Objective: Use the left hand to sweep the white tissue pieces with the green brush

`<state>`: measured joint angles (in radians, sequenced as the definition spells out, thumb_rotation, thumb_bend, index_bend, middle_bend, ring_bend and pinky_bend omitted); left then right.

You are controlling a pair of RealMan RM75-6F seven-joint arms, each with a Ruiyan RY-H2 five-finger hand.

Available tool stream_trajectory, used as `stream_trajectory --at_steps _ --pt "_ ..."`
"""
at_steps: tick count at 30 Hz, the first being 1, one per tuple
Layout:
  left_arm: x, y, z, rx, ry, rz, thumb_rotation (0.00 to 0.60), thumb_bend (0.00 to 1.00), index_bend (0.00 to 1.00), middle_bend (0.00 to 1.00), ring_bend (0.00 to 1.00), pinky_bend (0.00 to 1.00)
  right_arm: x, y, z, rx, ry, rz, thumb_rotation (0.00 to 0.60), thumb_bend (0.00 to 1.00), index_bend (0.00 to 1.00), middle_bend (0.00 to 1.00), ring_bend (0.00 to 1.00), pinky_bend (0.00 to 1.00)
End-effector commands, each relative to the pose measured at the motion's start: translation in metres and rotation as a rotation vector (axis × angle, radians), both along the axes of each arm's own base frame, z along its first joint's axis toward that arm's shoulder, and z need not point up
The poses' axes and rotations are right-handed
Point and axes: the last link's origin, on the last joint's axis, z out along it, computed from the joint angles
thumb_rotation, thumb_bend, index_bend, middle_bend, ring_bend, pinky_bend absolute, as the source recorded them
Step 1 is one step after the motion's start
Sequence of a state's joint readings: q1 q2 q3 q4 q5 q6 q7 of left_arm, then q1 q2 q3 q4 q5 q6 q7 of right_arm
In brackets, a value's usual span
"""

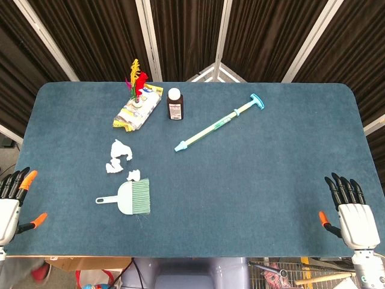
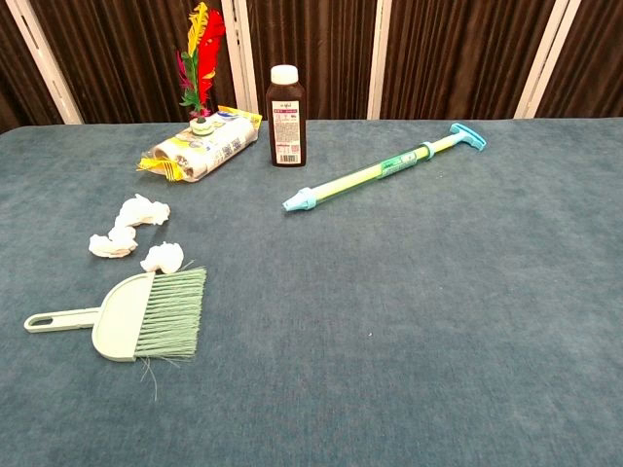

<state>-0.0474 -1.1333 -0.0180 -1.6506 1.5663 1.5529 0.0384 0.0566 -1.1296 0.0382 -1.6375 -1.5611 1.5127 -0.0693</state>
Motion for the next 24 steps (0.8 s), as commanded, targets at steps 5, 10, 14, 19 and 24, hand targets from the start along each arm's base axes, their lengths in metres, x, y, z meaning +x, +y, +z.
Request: stream_trajectory --at_steps 5,10,14,19,24 --pt "0.000 0.000 -0.001 -0.006 0.008 0.004 0.600 0.04 0.00 0.00 0.00 0.02 0.000 0.000 0.000 0.000 -0.001 0.000 0.600 0.38 0.00 0.00 0.00 0.00" --pt "-0.002 0.000 -0.002 -0.017 0.024 0.016 0.600 0.04 0.00 0.13 0.15 0.23 0.001 0.000 0.000 -0.001 -0.006 0.002 0.600 0.38 0.00 0.00 0.00 0.00" --pt "0.003 0.009 -0.003 -0.007 0.042 0.020 0.600 0.10 0.07 0.70 0.74 0.79 0.000 0.000 -0.001 0.005 -0.005 -0.001 0.600 0.38 0.00 0.00 0.00 0.00" --pt "0.012 0.027 -0.020 -0.090 0.044 0.075 0.600 0.20 0.36 0.99 1.00 1.00 0.001 -0.001 -0.001 0.006 -0.013 -0.001 0.600 0.38 0.00 0.00 0.00 0.00" --pt "0.024 0.045 -0.041 -0.176 0.049 0.123 0.600 0.27 0.47 1.00 1.00 1.00 0.001 0.000 -0.001 0.010 -0.018 0.001 0.600 0.38 0.00 0.00 0.00 0.00"
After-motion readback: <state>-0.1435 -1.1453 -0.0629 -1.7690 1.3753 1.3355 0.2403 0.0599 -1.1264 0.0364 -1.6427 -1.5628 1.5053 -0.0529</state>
